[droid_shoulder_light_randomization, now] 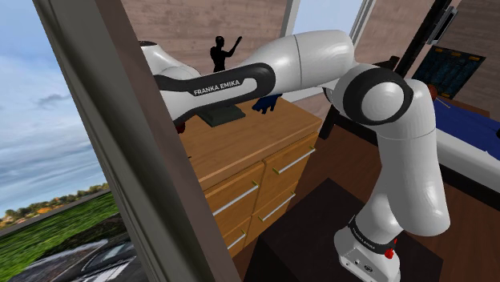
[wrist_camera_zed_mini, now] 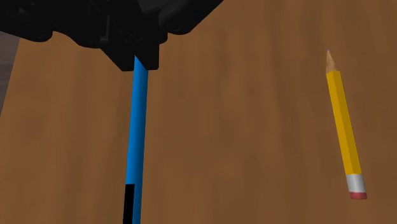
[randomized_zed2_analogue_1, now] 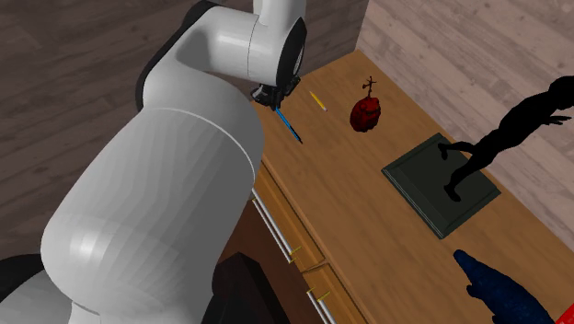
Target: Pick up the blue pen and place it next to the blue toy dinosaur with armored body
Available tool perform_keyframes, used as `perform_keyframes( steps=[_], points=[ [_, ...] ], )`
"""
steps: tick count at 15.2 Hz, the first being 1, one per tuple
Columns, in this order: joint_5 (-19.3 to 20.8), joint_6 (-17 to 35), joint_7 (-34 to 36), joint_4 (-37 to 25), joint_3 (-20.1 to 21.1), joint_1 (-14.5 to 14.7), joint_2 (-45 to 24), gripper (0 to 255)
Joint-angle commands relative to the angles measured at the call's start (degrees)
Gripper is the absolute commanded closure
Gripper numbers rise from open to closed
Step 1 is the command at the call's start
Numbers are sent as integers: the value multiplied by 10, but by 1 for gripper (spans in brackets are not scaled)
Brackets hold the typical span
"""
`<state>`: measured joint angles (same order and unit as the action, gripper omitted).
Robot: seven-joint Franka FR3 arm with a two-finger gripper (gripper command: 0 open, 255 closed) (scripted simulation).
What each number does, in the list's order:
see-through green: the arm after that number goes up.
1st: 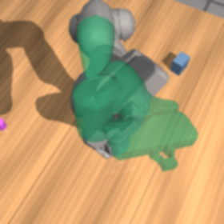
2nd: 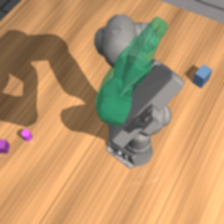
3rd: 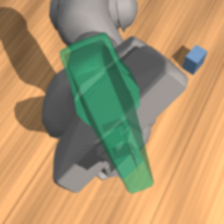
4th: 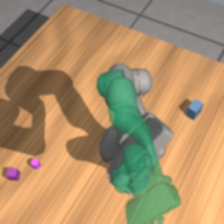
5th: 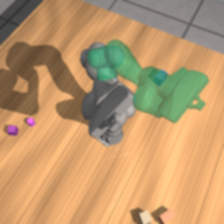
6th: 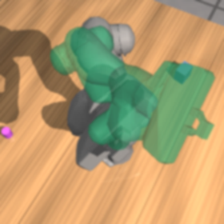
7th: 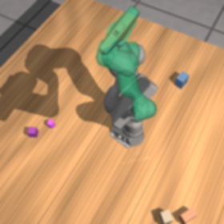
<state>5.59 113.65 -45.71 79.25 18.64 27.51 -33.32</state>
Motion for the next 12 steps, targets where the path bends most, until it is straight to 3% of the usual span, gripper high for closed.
perform_keyframes(
  steps=[1,12],
  points=[
    [0,0,0,0,0,0,0,255],
    [-4,-70,0,-58,3,3,13,255]
  ],
)
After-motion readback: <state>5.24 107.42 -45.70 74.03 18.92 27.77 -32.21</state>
